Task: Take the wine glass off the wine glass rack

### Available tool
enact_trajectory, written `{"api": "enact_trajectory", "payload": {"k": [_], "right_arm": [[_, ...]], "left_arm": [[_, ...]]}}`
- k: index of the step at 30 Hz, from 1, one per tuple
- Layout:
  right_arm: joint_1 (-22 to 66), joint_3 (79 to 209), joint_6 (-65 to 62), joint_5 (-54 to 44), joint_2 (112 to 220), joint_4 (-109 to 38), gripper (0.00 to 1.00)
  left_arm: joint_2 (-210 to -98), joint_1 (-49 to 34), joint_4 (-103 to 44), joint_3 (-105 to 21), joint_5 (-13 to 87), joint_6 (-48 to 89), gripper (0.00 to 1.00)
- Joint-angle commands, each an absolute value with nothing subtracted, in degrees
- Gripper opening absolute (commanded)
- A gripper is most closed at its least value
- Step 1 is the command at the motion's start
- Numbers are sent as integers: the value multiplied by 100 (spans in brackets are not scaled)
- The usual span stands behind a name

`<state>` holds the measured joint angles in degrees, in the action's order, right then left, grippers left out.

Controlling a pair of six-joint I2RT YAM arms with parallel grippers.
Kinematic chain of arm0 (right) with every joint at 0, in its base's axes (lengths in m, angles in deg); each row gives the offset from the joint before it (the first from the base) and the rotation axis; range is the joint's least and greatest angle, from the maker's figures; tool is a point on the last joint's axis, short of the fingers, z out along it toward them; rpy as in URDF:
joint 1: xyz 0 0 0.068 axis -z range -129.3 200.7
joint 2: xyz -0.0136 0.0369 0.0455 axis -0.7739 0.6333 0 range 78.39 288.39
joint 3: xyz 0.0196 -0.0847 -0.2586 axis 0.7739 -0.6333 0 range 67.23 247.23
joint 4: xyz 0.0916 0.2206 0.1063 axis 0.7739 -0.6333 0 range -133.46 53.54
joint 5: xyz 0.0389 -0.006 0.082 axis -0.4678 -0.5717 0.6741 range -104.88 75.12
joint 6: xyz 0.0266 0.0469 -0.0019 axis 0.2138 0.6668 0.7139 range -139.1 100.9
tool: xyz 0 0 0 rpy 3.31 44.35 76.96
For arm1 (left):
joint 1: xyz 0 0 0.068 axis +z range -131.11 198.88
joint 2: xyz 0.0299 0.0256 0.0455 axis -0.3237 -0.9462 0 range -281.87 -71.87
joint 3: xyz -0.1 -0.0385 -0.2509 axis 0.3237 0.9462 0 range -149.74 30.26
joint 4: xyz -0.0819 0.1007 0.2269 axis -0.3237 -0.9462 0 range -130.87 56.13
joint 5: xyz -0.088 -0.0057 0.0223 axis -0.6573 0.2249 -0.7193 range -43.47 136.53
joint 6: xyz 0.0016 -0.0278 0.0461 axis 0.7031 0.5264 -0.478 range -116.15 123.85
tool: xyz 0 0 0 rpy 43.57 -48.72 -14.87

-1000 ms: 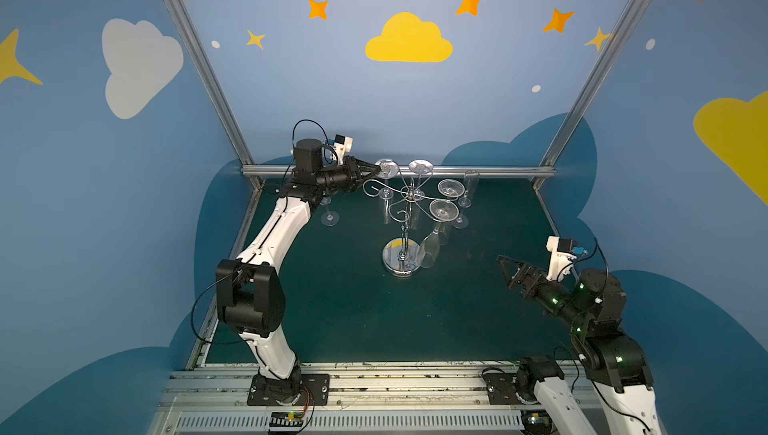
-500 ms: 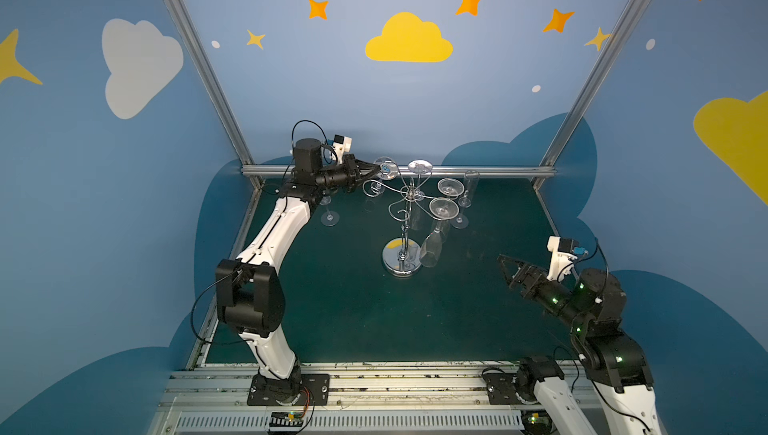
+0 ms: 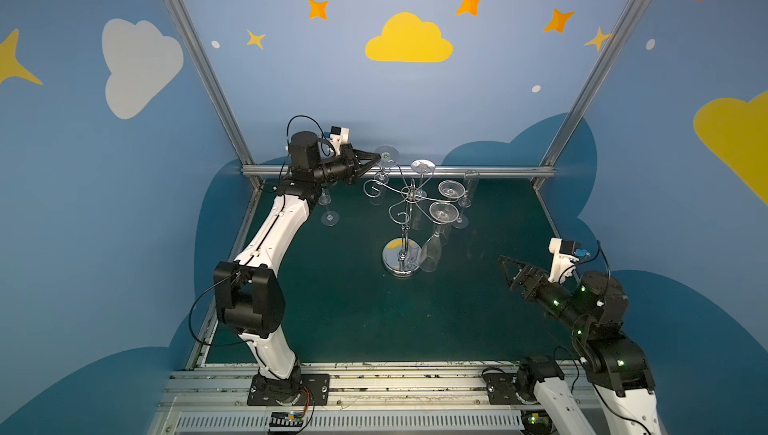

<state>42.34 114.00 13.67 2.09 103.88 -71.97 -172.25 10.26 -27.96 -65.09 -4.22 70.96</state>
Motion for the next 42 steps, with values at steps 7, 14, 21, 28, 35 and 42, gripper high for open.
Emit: {"api": "enact_trajectory", "payload": {"k": [7,14,21,28,35,42], "right_arm": [[4206,11485,1359,147,10318,-7312,88],[4207,11458,1359,129,10318,-7312,88],[4205,11443,1368,120,10324,-7318,88],[4209,11426,1386,120,10308,-7337,88],[4209,11419,1402,138,10233,-7422,88],[4207,11427,1405,129,10137,-7535,88]], "left_arm": [[-17354,1001,-2785,-7082,-492,7090,3],[-17582,891,-2851,-7418,-665,7151,3],[-17603,815,-2823,-7451,-889,7279,3],[-17381,814,-2824,-7274,-1174,7274,3],[-17061,935,-2687,-6811,-1421,7352,3],[-16625,1147,-2574,-6337,-1379,7513,3]]}}
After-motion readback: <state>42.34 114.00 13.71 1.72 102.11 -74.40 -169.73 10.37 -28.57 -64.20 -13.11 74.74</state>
